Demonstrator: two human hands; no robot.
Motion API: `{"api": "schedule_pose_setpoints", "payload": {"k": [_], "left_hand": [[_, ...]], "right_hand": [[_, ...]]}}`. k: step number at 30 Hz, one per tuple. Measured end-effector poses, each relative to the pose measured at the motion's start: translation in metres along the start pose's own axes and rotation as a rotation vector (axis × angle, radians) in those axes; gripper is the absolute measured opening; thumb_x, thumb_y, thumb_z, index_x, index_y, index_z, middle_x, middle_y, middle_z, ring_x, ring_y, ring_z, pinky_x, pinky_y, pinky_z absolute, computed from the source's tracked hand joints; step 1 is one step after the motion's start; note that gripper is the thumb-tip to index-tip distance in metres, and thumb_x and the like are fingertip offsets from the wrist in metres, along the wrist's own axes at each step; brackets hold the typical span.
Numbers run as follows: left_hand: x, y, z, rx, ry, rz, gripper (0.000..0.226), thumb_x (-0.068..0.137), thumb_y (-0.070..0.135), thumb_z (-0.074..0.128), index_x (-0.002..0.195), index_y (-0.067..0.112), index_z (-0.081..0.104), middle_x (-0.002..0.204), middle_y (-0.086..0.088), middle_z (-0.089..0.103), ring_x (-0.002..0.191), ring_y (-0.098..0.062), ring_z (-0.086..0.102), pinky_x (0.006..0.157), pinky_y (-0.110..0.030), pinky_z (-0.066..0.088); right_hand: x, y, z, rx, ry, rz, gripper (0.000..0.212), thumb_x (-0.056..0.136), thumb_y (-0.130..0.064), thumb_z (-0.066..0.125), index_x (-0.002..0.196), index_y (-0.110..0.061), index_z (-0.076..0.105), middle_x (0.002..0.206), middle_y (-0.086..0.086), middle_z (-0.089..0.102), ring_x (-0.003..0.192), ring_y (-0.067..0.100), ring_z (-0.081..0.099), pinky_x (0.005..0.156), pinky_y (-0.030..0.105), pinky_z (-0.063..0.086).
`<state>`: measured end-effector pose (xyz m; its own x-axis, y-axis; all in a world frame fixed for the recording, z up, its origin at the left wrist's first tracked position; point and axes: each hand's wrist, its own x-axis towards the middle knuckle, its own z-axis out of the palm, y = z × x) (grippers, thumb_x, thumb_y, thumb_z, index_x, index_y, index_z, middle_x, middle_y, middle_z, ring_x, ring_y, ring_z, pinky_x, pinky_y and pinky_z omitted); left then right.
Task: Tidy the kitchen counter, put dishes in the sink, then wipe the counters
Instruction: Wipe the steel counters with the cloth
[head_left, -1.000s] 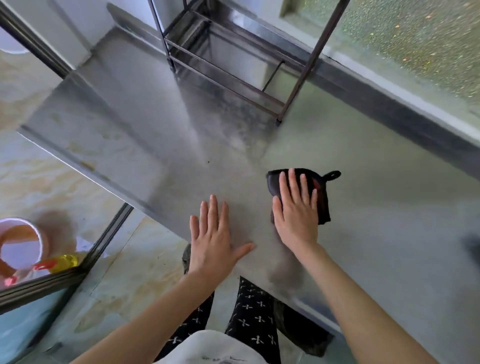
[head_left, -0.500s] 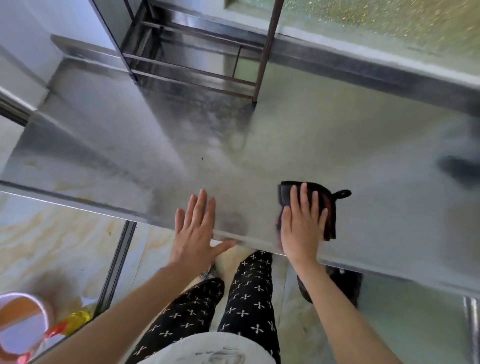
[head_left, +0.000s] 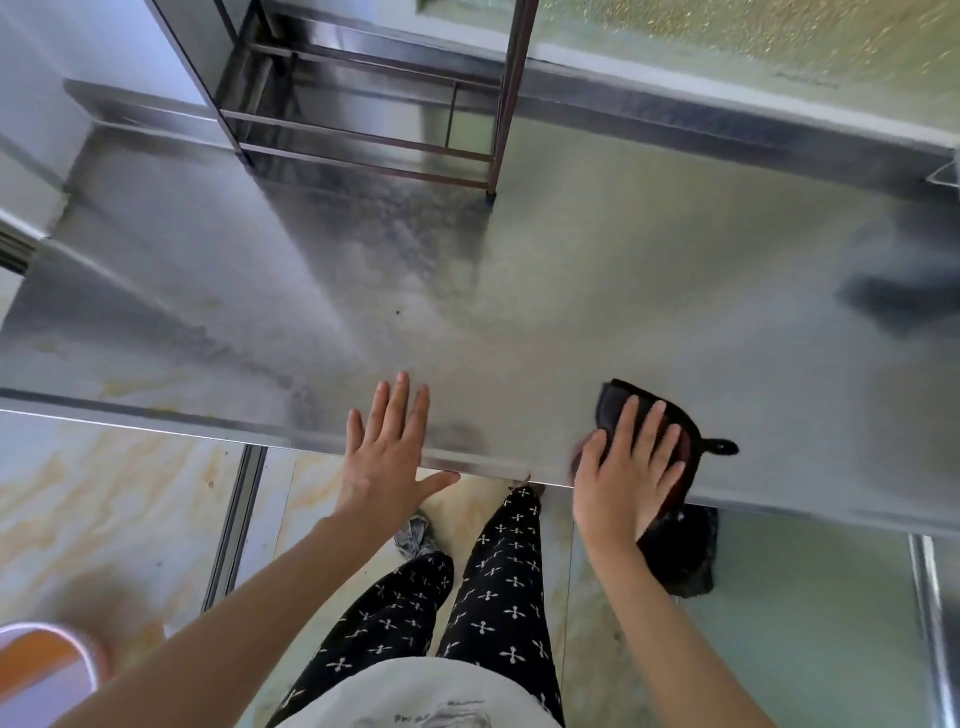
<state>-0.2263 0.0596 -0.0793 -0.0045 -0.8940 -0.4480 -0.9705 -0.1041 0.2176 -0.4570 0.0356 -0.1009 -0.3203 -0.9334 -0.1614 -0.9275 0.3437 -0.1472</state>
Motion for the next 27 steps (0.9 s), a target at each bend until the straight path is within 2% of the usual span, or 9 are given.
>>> {"api": "schedule_pose_setpoints", "payload": {"k": [3, 8, 12, 13, 17, 19, 21, 23, 27], "left_hand": [[0.000, -0.003, -0.003, -0.004, -0.003, 0.016, 0.097, 0.082, 0.068, 0.038, 0.134, 0.023, -0.031, 0.143, 0.002, -0.035, 0.135, -0.017, -0.028, 0.113, -0.043, -0.006], [-0.004, -0.014, -0.008, -0.042, 0.044, 0.078, 0.096, 0.087, 0.044, 0.056, 0.136, 0.024, -0.023, 0.145, 0.003, -0.029, 0.137, -0.016, -0.023, 0.113, -0.039, -0.006], [-0.010, -0.033, -0.010, -0.022, 0.101, 0.002, 0.109, 0.077, 0.047, 0.066, 0.142, 0.018, -0.015, 0.151, -0.005, -0.020, 0.137, -0.025, -0.021, 0.109, -0.043, -0.009], [-0.010, -0.040, -0.012, -0.018, 0.115, -0.027, 0.111, 0.074, 0.050, 0.067, 0.143, 0.017, -0.013, 0.152, -0.007, -0.018, 0.138, -0.026, -0.019, 0.109, -0.044, -0.008], [-0.010, -0.064, -0.017, -0.005, 0.125, -0.098, 0.115, 0.071, 0.052, 0.070, 0.146, 0.015, -0.009, 0.152, -0.009, -0.018, 0.138, -0.028, -0.019, 0.109, -0.046, -0.007], [-0.008, -0.073, -0.016, -0.005, 0.137, -0.127, 0.118, 0.068, 0.049, 0.074, 0.147, 0.013, -0.005, 0.153, -0.011, -0.015, 0.139, -0.029, -0.016, 0.110, -0.049, -0.003], [-0.006, -0.079, -0.015, -0.006, 0.121, -0.160, 0.119, 0.068, 0.047, 0.075, 0.147, 0.013, -0.006, 0.154, -0.011, -0.016, 0.140, -0.029, -0.015, 0.111, -0.050, -0.001], [-0.005, -0.081, -0.012, -0.004, 0.100, -0.187, 0.119, 0.069, 0.048, 0.074, 0.147, 0.014, -0.009, 0.154, -0.012, -0.016, 0.142, -0.031, -0.013, 0.113, -0.051, 0.003], [-0.003, -0.079, -0.007, -0.002, 0.114, -0.195, 0.121, 0.067, 0.053, 0.073, 0.146, 0.013, -0.008, 0.155, -0.014, -0.011, 0.143, -0.033, -0.007, 0.112, -0.053, 0.010]], "right_hand": [[-0.026, -0.032, 0.007, 0.056, -0.022, -0.033, 0.058, 0.094, -0.039, 0.012, 0.147, -0.020, 0.022, 0.156, 0.006, 0.015, 0.143, 0.032, 0.014, 0.113, 0.053, 0.011], [-0.059, -0.062, 0.019, 0.045, -0.069, -0.431, 0.049, 0.096, -0.036, 0.028, 0.143, -0.024, 0.033, 0.152, 0.000, 0.028, 0.141, 0.026, 0.023, 0.114, 0.045, 0.010], [-0.036, -0.043, 0.015, -0.107, -0.059, -0.674, 0.051, 0.095, -0.038, 0.032, 0.144, -0.026, 0.032, 0.152, 0.001, 0.030, 0.139, 0.027, 0.030, 0.109, 0.052, 0.026], [-0.024, -0.036, 0.013, -0.129, -0.044, -0.643, 0.052, 0.094, -0.039, 0.032, 0.144, -0.026, 0.031, 0.152, 0.002, 0.028, 0.139, 0.028, 0.029, 0.108, 0.053, 0.026], [0.013, -0.029, 0.008, -0.083, -0.016, -0.265, 0.056, 0.094, -0.039, 0.021, 0.147, -0.021, 0.024, 0.155, 0.009, 0.020, 0.141, 0.034, 0.021, 0.111, 0.057, 0.021], [0.012, -0.043, 0.008, -0.048, -0.005, -0.179, 0.056, 0.095, -0.037, 0.017, 0.148, -0.019, 0.021, 0.155, 0.012, 0.018, 0.142, 0.036, 0.016, 0.112, 0.057, 0.016], [0.002, -0.064, 0.011, -0.018, -0.002, -0.180, 0.056, 0.095, -0.036, 0.018, 0.148, -0.018, 0.021, 0.155, 0.012, 0.019, 0.142, 0.036, 0.016, 0.111, 0.057, 0.015], [-0.019, -0.089, 0.017, -0.024, -0.015, -0.312, 0.055, 0.096, -0.037, 0.020, 0.148, -0.019, 0.022, 0.155, 0.011, 0.019, 0.142, 0.035, 0.018, 0.111, 0.055, 0.015], [-0.052, -0.136, 0.031, -0.069, -0.078, -0.722, 0.053, 0.096, -0.039, 0.029, 0.147, -0.024, 0.026, 0.154, 0.005, 0.024, 0.142, 0.030, 0.020, 0.111, 0.053, 0.018]]}}
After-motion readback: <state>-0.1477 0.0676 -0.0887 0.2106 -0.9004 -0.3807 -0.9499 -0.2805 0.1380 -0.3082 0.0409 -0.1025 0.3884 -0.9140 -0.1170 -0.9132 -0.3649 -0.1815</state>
